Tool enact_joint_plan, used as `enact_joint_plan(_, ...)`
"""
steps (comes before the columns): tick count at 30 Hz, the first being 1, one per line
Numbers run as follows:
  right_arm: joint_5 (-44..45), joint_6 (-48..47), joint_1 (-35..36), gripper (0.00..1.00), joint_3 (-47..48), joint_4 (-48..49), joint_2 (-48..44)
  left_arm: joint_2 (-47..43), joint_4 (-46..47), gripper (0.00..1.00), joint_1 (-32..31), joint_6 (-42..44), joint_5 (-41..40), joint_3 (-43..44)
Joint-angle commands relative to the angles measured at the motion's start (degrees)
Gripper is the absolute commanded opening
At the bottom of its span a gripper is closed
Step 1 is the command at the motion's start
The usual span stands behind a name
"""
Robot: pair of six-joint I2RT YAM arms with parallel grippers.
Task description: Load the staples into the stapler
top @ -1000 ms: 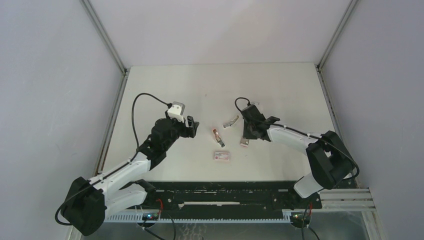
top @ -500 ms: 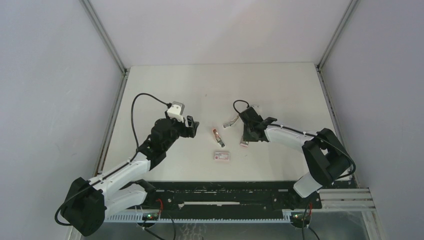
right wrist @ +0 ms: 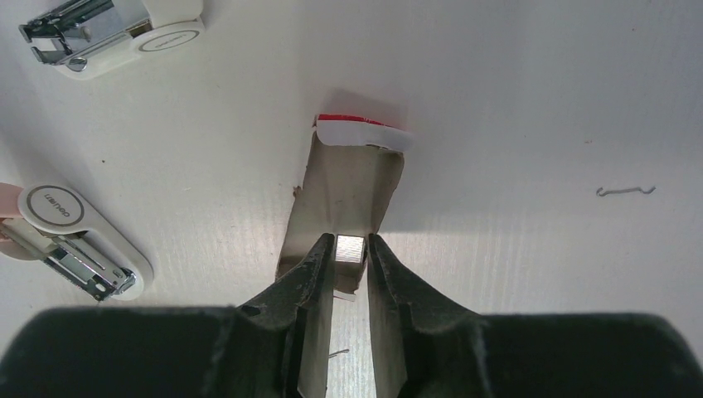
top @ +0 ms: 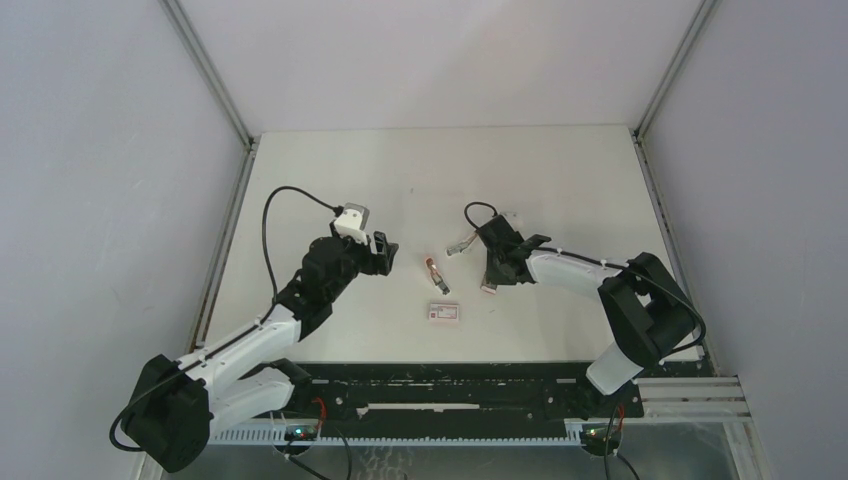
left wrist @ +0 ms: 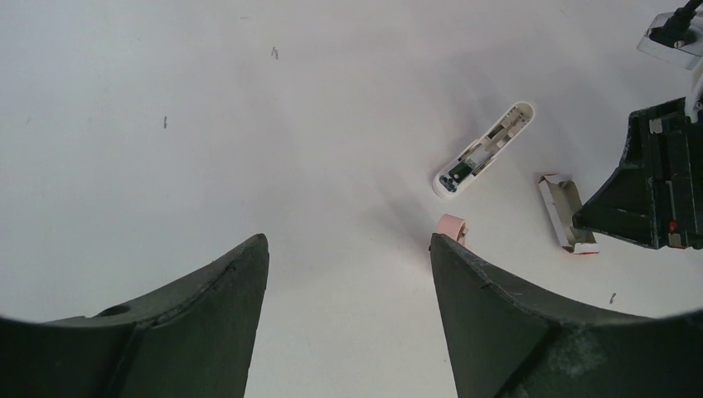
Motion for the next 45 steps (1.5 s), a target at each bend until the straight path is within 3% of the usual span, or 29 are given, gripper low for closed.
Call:
enact_joint_plan(1, 0.41, -0.10, 0.27, 0.20, 1.20, 1.38, -0.37, -1.01, 2.64, 0.76, 0.19, -0.80, 0.14, -1.38)
enact_joint_plan(45, 1.70, 0.24, 0.88, 0.22, 3.49, -1.06, 1.54, -0.72, 2.62, 0.76, 0.19, -1.17, 0.51, -1.27)
